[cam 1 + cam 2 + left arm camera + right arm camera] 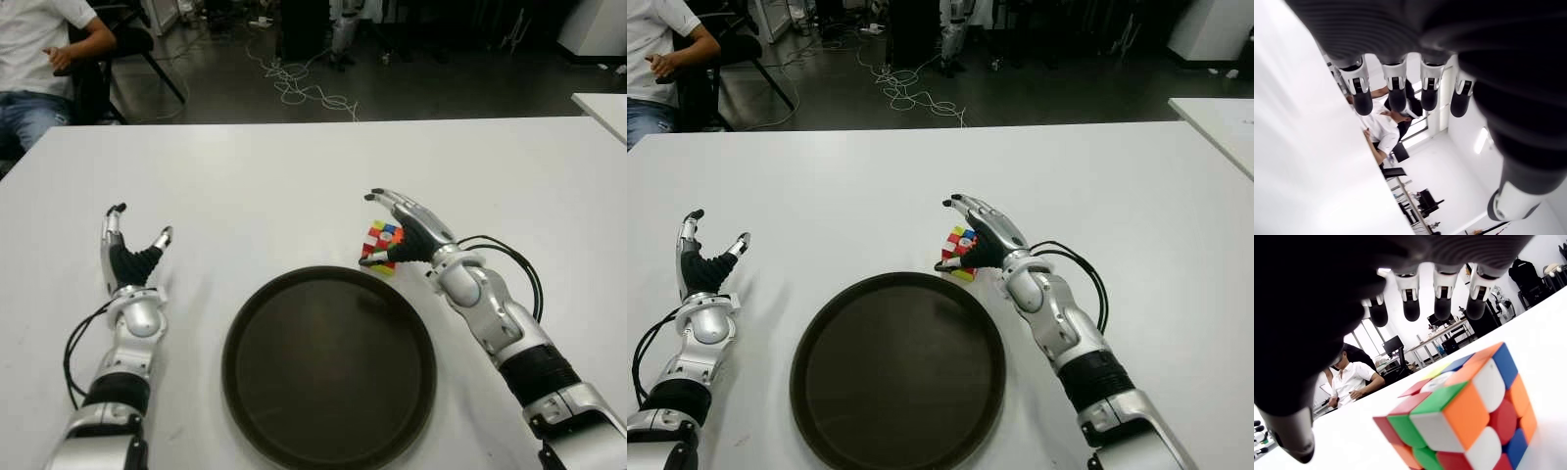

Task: Pick up the Rubik's Cube and put it in the plate

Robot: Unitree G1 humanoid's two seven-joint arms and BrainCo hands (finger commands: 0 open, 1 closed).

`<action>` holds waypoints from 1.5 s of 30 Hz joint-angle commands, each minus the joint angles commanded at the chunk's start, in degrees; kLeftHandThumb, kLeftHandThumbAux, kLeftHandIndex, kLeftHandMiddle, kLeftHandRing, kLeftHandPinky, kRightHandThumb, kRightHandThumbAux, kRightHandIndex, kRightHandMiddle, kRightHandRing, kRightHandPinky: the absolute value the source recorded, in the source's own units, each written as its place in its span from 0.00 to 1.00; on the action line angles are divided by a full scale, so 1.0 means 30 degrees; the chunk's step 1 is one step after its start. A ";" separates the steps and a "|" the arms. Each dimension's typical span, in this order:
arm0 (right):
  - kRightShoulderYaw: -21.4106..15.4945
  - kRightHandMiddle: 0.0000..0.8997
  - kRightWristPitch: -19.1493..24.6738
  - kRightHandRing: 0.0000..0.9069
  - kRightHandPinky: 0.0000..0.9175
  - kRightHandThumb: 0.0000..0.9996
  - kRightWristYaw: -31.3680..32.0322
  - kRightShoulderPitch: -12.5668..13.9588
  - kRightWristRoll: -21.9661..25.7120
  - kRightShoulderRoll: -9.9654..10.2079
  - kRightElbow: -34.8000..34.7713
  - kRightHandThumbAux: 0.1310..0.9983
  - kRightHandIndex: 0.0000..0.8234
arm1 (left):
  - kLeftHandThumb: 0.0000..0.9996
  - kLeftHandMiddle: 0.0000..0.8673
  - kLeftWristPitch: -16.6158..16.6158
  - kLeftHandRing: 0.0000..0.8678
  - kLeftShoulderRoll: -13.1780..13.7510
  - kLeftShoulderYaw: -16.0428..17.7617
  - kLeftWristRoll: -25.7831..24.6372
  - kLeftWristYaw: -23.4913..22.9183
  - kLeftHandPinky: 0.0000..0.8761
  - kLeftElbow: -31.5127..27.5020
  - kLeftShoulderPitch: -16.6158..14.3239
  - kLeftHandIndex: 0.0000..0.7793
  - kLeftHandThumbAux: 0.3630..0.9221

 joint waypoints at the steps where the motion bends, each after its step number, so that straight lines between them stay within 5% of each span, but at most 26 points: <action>1: 0.0001 0.00 0.0077 0.00 0.02 0.00 0.0033 -0.0028 -0.0020 -0.0002 -0.0004 0.66 0.00 | 0.00 0.06 0.0031 0.03 0.0006 -0.0013 0.0013 0.0006 0.01 -0.0004 -0.0005 0.06 0.61; 29: -0.0153 0.00 0.0680 0.00 0.04 0.00 -0.0014 -0.0650 -0.0002 -0.0139 0.0669 0.77 0.00 | 0.00 0.07 0.0013 0.05 0.0159 -0.0045 -0.0012 0.0005 0.03 0.0298 -0.0098 0.06 0.61; 45: -0.0414 0.00 0.0590 0.00 0.04 0.00 -0.0110 -0.0973 0.0523 -0.0099 0.1497 0.74 0.00 | 0.00 0.07 -0.0072 0.05 0.0150 -0.0108 0.0035 0.0050 0.02 0.0138 -0.0054 0.06 0.61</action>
